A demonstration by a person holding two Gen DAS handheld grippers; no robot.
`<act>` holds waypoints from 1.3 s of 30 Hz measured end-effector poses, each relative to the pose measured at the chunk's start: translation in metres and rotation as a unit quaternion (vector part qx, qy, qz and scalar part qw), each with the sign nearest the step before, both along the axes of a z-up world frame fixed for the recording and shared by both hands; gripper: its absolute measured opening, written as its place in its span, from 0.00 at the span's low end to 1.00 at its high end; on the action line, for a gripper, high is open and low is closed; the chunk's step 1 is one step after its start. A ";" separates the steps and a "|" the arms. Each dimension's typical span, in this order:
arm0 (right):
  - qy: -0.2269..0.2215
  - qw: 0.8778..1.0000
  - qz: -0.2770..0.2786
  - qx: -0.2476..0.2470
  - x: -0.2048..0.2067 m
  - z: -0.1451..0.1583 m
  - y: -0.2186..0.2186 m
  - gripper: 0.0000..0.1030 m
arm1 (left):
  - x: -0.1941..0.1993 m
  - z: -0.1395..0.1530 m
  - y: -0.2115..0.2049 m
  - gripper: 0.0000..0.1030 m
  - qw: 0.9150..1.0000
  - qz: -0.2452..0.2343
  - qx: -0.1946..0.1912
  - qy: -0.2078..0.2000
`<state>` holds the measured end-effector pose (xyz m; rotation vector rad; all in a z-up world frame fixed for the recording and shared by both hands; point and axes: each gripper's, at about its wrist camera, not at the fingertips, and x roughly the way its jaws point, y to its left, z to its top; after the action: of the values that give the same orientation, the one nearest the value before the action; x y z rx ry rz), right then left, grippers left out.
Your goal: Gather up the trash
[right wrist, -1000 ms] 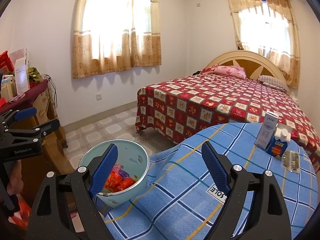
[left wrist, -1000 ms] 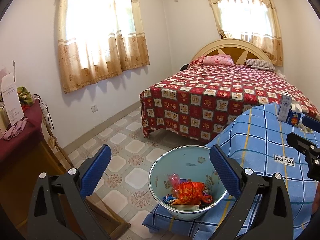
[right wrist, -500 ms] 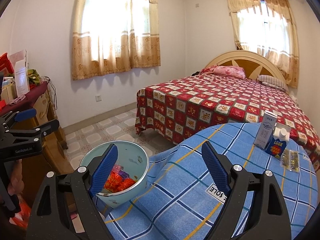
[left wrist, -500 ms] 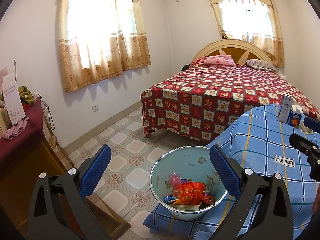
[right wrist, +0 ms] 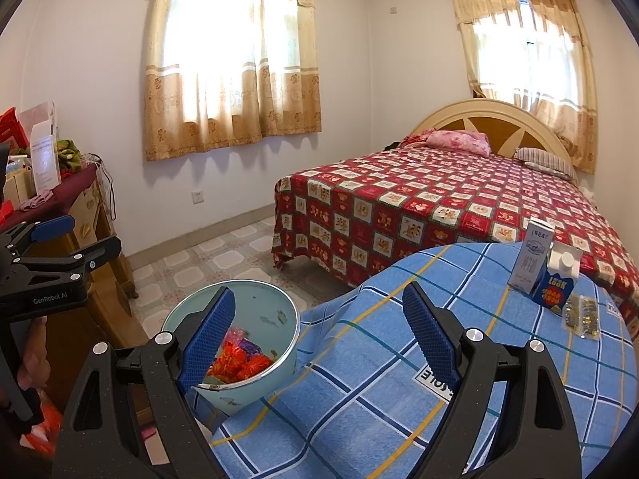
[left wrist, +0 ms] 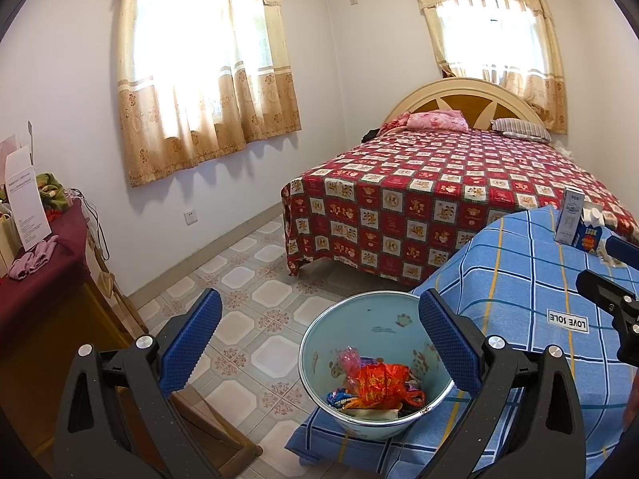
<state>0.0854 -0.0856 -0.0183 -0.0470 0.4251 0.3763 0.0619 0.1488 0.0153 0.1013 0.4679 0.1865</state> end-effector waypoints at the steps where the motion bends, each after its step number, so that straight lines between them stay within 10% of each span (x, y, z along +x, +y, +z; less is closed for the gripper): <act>1: 0.000 1.000 0.000 0.000 0.000 0.000 0.000 0.82 | 0.000 0.000 0.000 0.94 1.000 0.000 0.000 0.000; 39: 0.004 1.000 -0.010 0.003 -0.002 -0.007 -0.007 0.84 | 0.010 -0.009 -0.008 0.94 1.000 0.005 0.008 0.011</act>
<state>0.0830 -0.0921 -0.0251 -0.0350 0.4317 0.3582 0.0714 0.1410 0.0062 0.1159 0.4880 0.1997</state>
